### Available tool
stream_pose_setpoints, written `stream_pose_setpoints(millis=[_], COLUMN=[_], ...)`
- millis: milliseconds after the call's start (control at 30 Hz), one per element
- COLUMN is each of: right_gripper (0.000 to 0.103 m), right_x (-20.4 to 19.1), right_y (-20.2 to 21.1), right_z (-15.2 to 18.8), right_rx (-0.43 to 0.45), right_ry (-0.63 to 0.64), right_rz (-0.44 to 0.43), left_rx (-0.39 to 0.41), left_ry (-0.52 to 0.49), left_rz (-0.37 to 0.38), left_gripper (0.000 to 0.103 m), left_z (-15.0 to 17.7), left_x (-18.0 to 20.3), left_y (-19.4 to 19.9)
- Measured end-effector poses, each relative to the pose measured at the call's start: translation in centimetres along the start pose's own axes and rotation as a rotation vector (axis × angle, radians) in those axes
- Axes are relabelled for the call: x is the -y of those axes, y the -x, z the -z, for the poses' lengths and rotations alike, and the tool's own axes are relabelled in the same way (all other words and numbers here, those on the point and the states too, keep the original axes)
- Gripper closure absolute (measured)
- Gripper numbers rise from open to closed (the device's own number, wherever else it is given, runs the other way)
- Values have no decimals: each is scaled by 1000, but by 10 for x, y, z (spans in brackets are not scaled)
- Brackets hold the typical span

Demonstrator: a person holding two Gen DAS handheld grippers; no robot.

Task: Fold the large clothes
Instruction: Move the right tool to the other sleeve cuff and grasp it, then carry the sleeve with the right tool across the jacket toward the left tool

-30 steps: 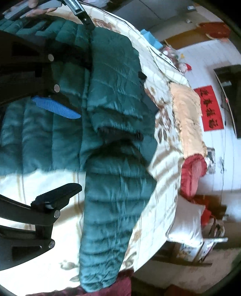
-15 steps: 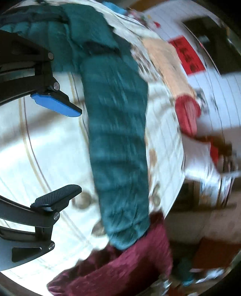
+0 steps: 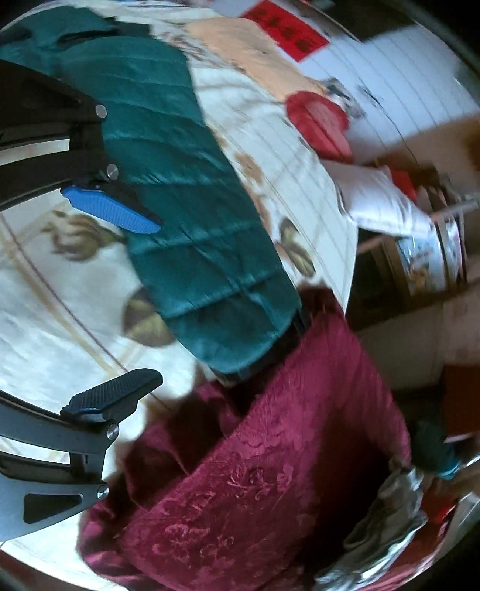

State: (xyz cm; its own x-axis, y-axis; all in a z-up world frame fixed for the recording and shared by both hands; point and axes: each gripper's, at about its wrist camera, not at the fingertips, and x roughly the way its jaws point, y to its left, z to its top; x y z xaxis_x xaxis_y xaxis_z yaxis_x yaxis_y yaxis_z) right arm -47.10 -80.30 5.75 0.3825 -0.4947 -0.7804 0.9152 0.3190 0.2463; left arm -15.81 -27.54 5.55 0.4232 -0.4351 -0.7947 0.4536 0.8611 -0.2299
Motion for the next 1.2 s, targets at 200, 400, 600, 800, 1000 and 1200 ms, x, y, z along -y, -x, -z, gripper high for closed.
stream_pose_setpoints(millis=[200,400,600,800,1000,1200], right_gripper=[30,30,35,80,89,91], right_x=[17,19,15,16,11,-20], right_y=[-17,-33,-40,-34,4,44], right_z=[-19,-28,-35,-37,-38,-36], right_rx=[8,-4,32,54,100,147], right_ry=[-97,-117,-92,-77,-62,17], right_rz=[8,5,24,-5,-138,-242], left_rx=[-9,-18,-21,-18,-6,17], left_ry=[-6,-11,-17,-35,-29,-36], left_rz=[3,-3,-8,-22,-14,-1], left_gripper=[20,20,20,20,20,20], left_z=[1,2,2,6,6,6], left_x=[0,0,1,2,1,1], left_y=[2,-1,-2,-5,-2,7])
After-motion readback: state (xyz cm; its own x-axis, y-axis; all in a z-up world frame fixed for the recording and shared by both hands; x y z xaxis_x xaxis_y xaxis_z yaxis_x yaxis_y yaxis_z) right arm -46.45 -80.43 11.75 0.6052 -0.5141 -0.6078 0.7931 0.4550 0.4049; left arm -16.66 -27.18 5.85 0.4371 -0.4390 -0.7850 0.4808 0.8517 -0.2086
